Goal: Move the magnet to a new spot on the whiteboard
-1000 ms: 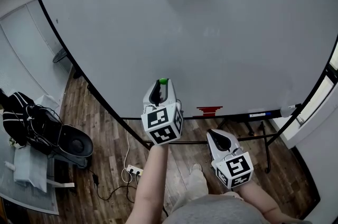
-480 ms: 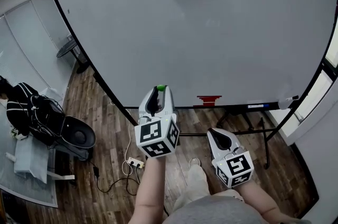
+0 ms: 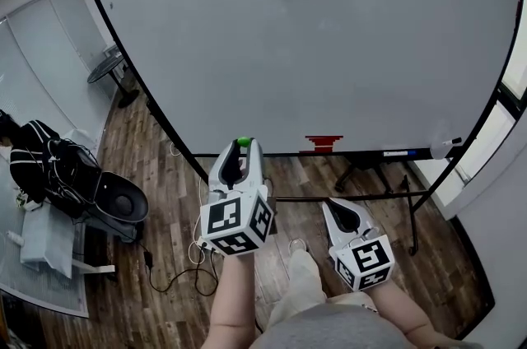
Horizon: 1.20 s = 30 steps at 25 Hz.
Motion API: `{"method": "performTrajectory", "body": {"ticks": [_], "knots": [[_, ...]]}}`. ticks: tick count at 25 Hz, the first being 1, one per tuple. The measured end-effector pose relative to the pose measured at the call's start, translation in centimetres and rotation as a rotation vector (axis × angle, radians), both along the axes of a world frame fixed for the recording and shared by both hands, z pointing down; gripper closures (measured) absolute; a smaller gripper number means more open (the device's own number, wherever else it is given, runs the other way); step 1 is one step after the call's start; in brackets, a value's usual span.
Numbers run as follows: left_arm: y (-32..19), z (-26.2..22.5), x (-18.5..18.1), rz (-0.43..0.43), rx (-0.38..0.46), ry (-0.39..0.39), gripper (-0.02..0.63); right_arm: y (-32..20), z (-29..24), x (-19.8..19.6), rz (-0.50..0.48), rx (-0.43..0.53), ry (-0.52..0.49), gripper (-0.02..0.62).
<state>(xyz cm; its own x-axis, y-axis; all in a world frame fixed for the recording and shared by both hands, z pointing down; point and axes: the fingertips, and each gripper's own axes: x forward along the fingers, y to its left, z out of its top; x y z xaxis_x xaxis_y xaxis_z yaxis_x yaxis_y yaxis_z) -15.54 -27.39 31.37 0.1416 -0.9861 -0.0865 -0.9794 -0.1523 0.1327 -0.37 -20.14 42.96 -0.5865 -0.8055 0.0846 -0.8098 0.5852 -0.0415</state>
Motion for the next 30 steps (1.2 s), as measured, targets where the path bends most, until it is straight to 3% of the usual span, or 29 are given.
{"method": "performTrajectory", "body": {"ticks": [9,18,30], "knots": [[0.2,-0.7,0.2,0.009,0.009,0.003,0.474,0.6,-0.1,0.3,0.008,0.001,0.016,0.594],[-2.7,-3.8,2.3,0.059,0.044,-0.023,0.474,-0.2,-0.9,0.9,0.024,0.007,0.031,0.594],[-8.3,-10.0,9.0,0.183,0.11,-0.077,0.474,-2.2,-0.8,4.0,0.081,-0.004,0.061,0.594]]}}
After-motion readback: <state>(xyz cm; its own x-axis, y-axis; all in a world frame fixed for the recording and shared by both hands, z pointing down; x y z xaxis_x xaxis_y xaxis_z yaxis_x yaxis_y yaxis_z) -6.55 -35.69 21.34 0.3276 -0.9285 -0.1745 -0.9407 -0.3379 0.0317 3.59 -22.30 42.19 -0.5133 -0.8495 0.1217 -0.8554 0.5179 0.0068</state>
